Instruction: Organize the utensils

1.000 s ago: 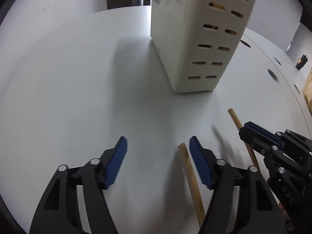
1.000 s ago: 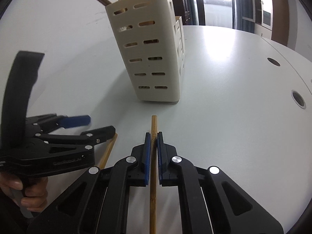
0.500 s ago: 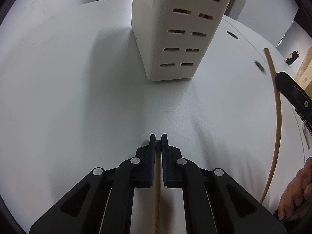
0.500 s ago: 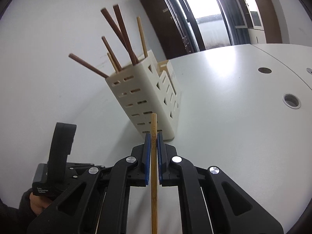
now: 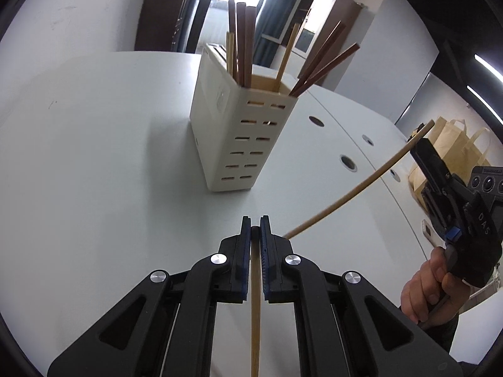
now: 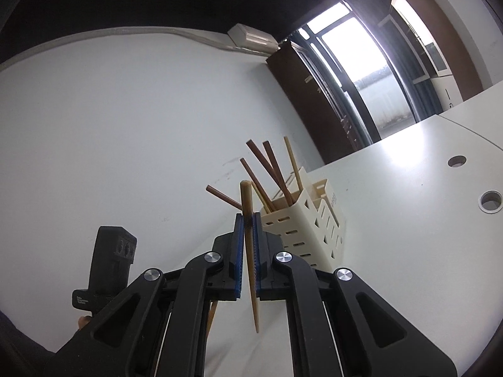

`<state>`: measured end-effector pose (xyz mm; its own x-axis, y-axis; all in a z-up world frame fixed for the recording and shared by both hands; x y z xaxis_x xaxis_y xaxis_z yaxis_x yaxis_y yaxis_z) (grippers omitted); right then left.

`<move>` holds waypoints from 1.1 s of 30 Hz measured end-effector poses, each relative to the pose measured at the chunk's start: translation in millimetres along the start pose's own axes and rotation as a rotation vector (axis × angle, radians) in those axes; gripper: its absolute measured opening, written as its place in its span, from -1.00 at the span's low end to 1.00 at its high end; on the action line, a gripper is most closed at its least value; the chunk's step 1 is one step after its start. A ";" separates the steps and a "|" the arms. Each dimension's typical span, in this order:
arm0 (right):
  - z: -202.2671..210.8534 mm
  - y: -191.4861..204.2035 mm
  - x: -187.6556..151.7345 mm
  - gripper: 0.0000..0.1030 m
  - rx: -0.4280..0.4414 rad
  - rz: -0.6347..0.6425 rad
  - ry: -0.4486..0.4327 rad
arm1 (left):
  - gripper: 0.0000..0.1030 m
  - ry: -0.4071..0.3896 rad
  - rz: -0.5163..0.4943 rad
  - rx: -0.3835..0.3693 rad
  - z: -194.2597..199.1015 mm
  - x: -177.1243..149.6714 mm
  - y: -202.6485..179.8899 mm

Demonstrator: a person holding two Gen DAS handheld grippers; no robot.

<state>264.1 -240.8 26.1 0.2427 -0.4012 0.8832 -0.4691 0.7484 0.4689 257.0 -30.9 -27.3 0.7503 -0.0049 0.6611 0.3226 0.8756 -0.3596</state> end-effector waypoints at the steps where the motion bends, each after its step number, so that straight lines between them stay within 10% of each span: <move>1: 1.6 2.0 2.7 -0.98 0.007 -0.003 -0.010 | -0.90 -0.016 -0.001 -0.005 6.0 2.9 -2.2; 12: -17.1 -31.4 -20.9 -0.94 -0.160 -0.070 0.184 | -0.90 -0.071 0.005 0.019 42.2 5.7 3.0; 13: -20.4 -40.9 -28.6 -0.82 -0.194 -0.087 0.225 | -0.90 -0.068 0.010 0.019 41.5 4.9 4.5; 15: -29.2 -52.7 -48.9 0.34 -0.231 -0.074 0.328 | -0.90 -0.064 0.014 0.014 42.6 4.2 3.9; 22: -44.6 -61.7 -112.5 0.31 -0.292 0.280 0.673 | -0.90 -0.079 0.004 -0.013 53.9 8.2 3.4; 31: 2.9 -34.2 -165.1 0.18 -0.167 0.458 0.793 | -0.89 -0.103 -0.009 -0.013 68.5 10.8 6.6; 33: 5.7 -39.1 -175.0 -0.17 -0.215 0.463 0.809 | -0.89 -0.103 -0.002 -0.015 67.4 11.1 7.3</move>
<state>235.1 -202.9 -146.8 0.6230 0.3855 0.6807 -0.5193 0.8546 -0.0086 228.8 8.0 21.8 0.6867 0.0441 0.7256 0.3331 0.8681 -0.3680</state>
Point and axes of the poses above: each gripper's, at about its wrist camera, not at the fingertips, and z roughly against the way its jaws point, y to its left, x to its top, the point moved 6 cm from there along -z, roughly the way its jaws point, and after that the axes turned 2 degrees about -x, right-handed, at the moved point
